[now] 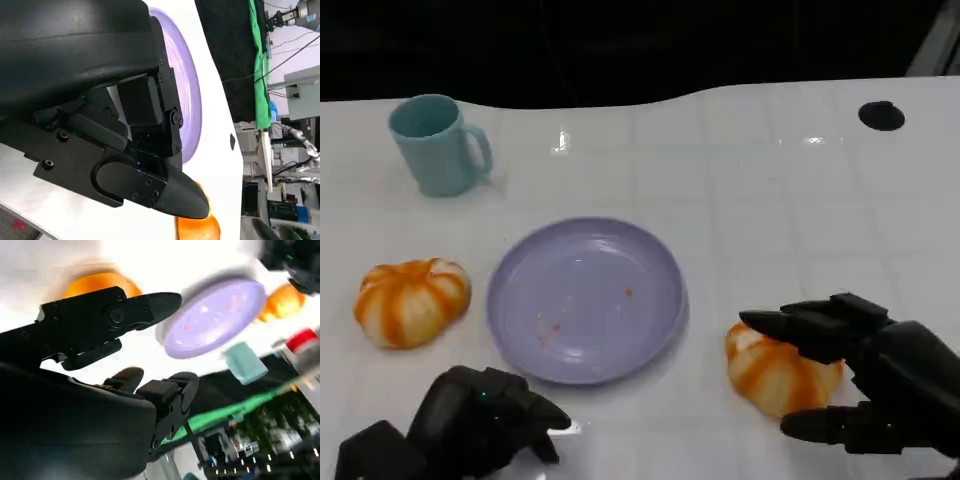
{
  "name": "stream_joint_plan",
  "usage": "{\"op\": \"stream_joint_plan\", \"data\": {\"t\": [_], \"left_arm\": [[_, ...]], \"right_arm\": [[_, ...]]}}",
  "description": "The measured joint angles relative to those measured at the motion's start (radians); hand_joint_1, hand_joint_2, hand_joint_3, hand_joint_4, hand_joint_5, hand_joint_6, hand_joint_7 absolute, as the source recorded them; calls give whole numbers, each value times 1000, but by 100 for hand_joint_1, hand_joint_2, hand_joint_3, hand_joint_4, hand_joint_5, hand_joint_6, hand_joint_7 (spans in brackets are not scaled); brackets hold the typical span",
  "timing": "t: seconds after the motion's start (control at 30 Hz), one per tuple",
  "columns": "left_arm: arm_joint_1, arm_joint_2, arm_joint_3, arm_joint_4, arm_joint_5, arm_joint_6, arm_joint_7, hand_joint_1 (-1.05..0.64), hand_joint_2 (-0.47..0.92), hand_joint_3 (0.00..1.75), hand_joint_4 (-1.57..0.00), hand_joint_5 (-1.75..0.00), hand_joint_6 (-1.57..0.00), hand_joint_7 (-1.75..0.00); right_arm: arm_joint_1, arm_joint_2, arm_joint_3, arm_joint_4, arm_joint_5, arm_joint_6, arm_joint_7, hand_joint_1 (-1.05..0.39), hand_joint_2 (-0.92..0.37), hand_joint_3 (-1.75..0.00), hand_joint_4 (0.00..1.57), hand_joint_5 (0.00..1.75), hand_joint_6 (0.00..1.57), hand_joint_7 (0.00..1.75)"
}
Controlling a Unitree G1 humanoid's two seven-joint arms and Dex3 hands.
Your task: Grasp the bread from the table and place it into the plate.
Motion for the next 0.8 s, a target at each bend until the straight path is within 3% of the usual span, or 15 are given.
{"op": "stream_joint_plan", "data": {"t": [0.17,0.3,0.53,0.8], "left_arm": [[1,-2,-3,-2,0,0,0,-105,92,9,-129,-102,-154,-27],[1,-2,-6,-2,0,-3,0,-105,92,9,-129,-102,-154,-28],[2,-3,-10,-2,1,-3,2,-105,92,9,-130,-102,-154,-28],[2,-5,-12,-3,2,-3,11,-105,92,9,-130,-103,-154,-28]], "right_arm": [[-3,-30,19,-77,-67,115,63,-67,-92,-6,0,16,18,0],[-27,-44,49,-82,-150,170,76,-69,-92,-4,2,16,18,1],[-100,-59,114,-29,-255,214,78,-70,-92,-2,4,18,22,2],[-169,-59,181,125,-275,221,33,-67,-92,-1,3,18,23,1]]}}
